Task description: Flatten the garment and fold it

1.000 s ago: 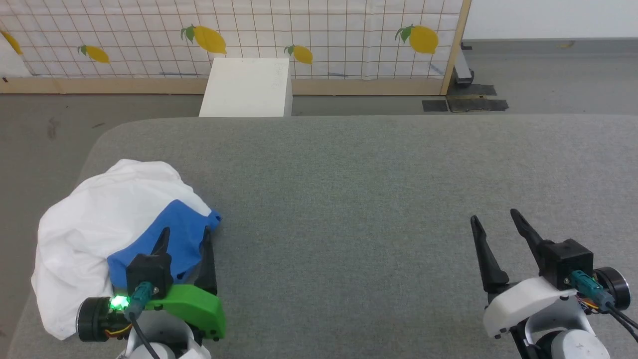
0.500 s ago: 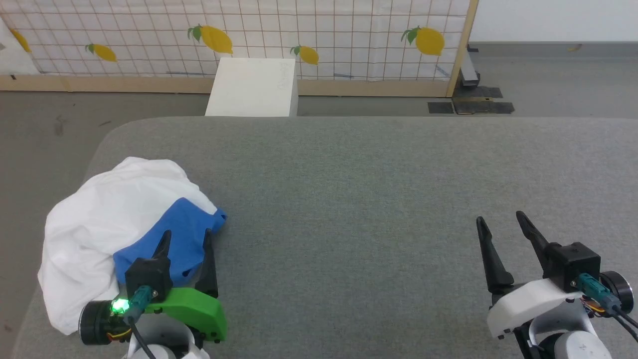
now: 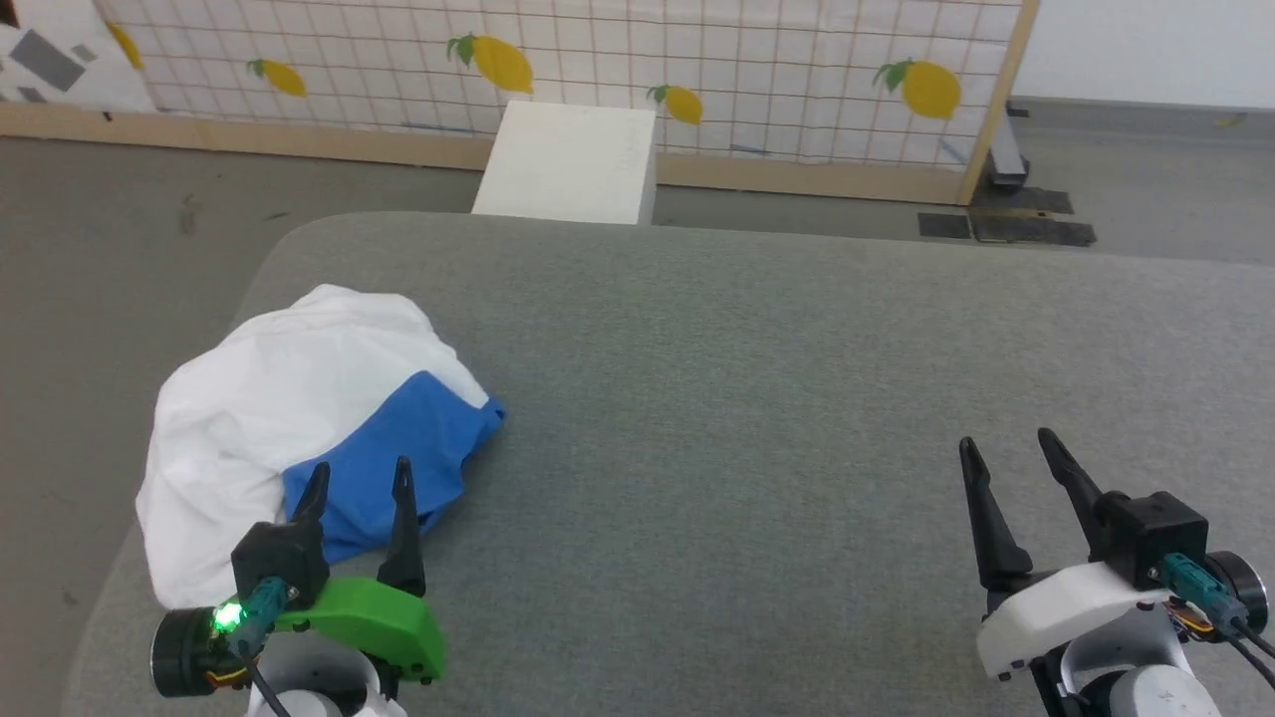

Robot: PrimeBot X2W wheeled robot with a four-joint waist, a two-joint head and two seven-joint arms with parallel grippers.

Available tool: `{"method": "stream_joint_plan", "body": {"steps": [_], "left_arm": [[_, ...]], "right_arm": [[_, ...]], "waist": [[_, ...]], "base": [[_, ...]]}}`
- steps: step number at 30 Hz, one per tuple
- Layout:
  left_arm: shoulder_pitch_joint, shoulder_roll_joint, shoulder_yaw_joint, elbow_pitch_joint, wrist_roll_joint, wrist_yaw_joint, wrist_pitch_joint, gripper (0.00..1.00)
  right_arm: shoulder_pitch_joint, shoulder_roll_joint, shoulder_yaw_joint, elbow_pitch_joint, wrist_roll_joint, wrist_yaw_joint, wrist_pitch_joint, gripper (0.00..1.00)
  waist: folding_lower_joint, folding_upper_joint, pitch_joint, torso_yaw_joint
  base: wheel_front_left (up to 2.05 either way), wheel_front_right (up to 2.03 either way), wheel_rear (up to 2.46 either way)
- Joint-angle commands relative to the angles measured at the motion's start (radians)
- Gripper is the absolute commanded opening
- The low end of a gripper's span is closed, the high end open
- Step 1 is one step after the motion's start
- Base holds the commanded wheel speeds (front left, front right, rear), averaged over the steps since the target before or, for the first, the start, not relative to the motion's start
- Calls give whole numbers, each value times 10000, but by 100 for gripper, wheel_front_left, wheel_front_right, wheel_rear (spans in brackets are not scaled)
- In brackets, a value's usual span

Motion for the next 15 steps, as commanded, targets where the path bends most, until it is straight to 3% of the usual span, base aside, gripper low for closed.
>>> {"method": "stream_joint_plan", "body": {"steps": [1,15], "left_arm": [[38,49,28,56,-70,64,-122,100],[81,32,81,246,-357,109,-409,100]], "right_arm": [[56,4,-30,79,97,-5,-106,100],[47,5,-93,401,262,-7,-394,100]], "waist": [[0,0,18,246],[0,0,84,1353]], "base": [[0,0,0],[0,0,0]]}}
